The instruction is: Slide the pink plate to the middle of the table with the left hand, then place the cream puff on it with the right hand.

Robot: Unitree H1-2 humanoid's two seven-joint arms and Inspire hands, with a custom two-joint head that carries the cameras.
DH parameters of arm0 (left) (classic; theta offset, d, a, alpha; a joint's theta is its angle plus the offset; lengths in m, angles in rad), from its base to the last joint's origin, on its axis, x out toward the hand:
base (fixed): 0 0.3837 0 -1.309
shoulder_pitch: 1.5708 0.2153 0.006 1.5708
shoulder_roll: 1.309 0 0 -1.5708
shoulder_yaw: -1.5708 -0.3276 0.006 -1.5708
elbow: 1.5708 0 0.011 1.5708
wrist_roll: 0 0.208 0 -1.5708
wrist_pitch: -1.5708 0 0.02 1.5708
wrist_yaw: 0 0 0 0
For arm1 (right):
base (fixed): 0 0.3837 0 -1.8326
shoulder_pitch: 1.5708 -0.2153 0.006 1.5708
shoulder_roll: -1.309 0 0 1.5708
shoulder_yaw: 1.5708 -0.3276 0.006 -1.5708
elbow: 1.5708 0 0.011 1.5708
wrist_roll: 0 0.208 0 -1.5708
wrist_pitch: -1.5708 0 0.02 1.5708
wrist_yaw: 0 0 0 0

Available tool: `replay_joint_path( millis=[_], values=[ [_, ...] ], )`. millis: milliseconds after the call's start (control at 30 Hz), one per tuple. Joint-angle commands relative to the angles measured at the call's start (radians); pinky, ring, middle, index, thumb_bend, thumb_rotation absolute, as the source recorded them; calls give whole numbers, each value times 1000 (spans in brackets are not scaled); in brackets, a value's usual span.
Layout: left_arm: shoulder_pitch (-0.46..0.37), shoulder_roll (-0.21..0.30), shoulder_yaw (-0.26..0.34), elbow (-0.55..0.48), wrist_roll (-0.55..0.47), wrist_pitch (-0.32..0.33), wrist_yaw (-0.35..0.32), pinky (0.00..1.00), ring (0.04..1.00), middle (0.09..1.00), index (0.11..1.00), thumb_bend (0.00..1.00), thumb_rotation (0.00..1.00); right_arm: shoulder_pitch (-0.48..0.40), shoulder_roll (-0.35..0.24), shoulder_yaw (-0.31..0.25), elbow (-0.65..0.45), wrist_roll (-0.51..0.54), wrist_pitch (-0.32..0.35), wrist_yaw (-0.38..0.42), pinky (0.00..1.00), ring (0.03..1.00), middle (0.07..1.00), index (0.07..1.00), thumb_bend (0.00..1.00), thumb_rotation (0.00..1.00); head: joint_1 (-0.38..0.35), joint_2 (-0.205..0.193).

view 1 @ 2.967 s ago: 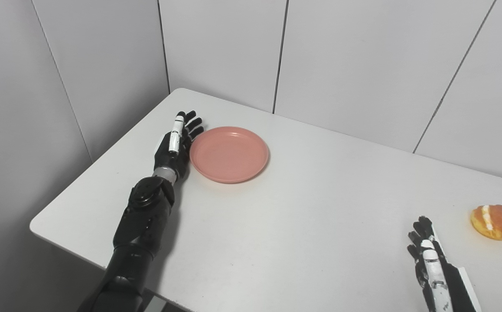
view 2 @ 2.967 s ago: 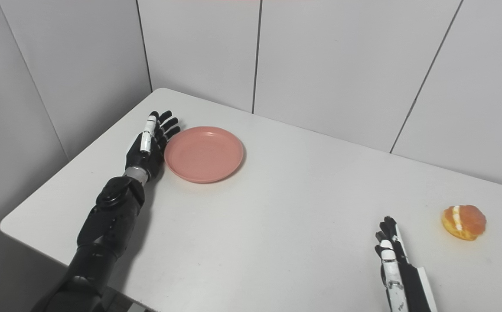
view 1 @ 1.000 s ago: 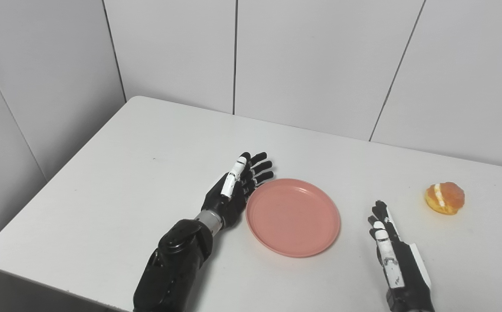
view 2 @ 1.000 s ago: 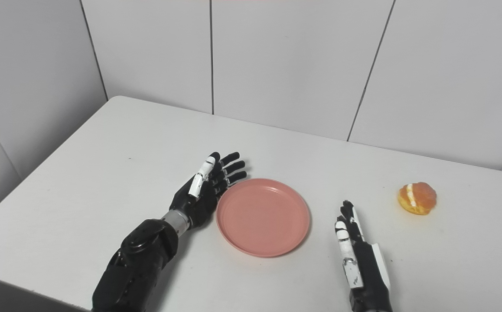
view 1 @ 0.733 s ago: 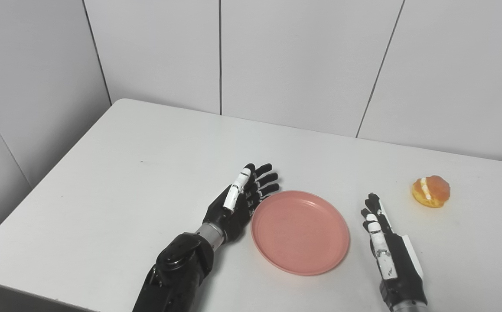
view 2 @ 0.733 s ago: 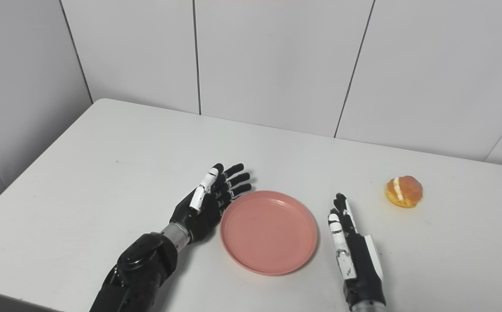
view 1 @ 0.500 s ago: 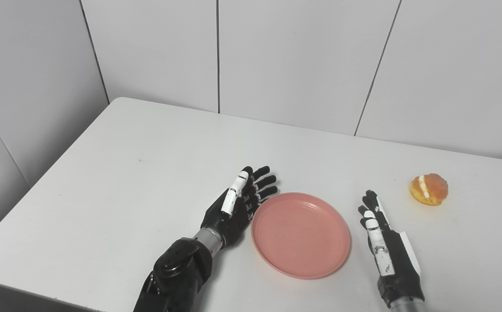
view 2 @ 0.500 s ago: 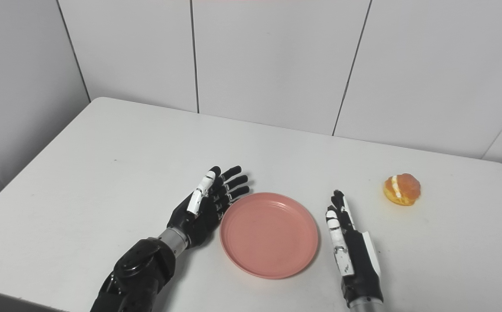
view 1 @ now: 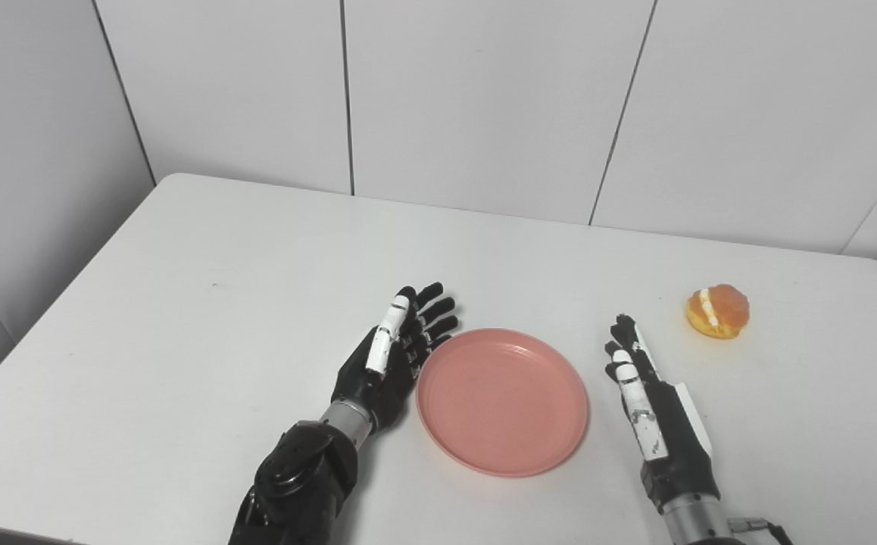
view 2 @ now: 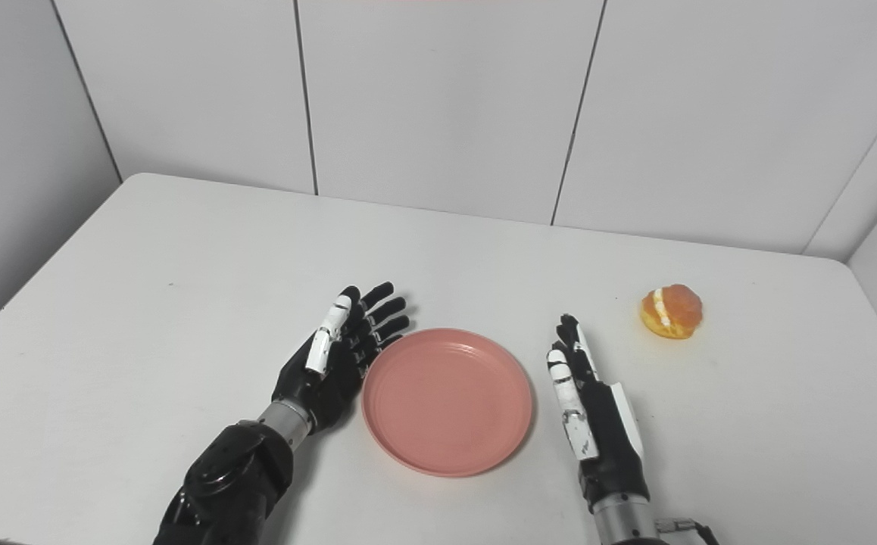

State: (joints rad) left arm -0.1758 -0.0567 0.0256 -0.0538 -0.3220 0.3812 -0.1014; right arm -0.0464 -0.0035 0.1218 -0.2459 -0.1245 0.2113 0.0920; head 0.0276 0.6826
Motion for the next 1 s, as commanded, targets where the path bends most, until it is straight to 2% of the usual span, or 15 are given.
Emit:
replay_joint_path(
  millis=[0, 67, 167, 300, 400, 500, 633, 867, 967],
  values=[
    [-4, -10, -1, -8, 20, -38, 11, 926, 904, 911, 887, 427, 1000, -43, 1, -3, -55, -15, 5, -15, 986, 990, 990, 998, 218, 1000, -9, -6],
    [-3, -8, -4, -3, 33, -51, 14, 924, 903, 911, 887, 429, 1000, -52, -3, -2, -67, -28, 14, -14, 995, 996, 993, 999, 217, 1000, -23, -10],
    [-3, -9, -1, 6, 46, -67, 20, 911, 898, 906, 882, 423, 1000, -65, -8, 1, -82, -57, 28, -19, 999, 995, 990, 997, 270, 1000, -43, -14],
    [-3, -10, 4, 20, 55, -99, 19, 910, 901, 908, 888, 407, 1000, -93, -10, -12, -109, -71, 43, -26, 919, 967, 975, 980, 295, 1000, -86, -24],
    [0, -5, 1, 24, 73, -123, 23, 909, 901, 909, 889, 403, 1000, -125, -41, -22, -107, -92, 12, -28, 924, 958, 967, 971, 334, 1000, -96, -28],
    [7, 5, -7, 29, 99, -158, 17, 916, 907, 916, 895, 404, 1000, -151, -58, -31, -139, -127, 46, -32, 932, 954, 957, 955, 374, 1000, -134, -37],
    [24, 16, -9, 16, 122, -173, 17, 916, 906, 911, 894, 424, 1000, -190, -86, -34, -174, -181, 78, -27, 862, 937, 940, 941, 394, 1000, -178, -44],
    [67, 47, -5, 16, 120, -214, -6, 932, 902, 905, 887, 421, 1000, -269, -130, -38, -140, -245, 85, -21, 772, 857, 896, 885, 392, 970, -259, -79],
    [85, 62, -7, 26, 117, -234, -20, 933, 903, 902, 886, 421, 1000, -303, -167, -20, -118, -325, 111, -8, 795, 867, 894, 881, 433, 995, -278, -88]
  ],
)
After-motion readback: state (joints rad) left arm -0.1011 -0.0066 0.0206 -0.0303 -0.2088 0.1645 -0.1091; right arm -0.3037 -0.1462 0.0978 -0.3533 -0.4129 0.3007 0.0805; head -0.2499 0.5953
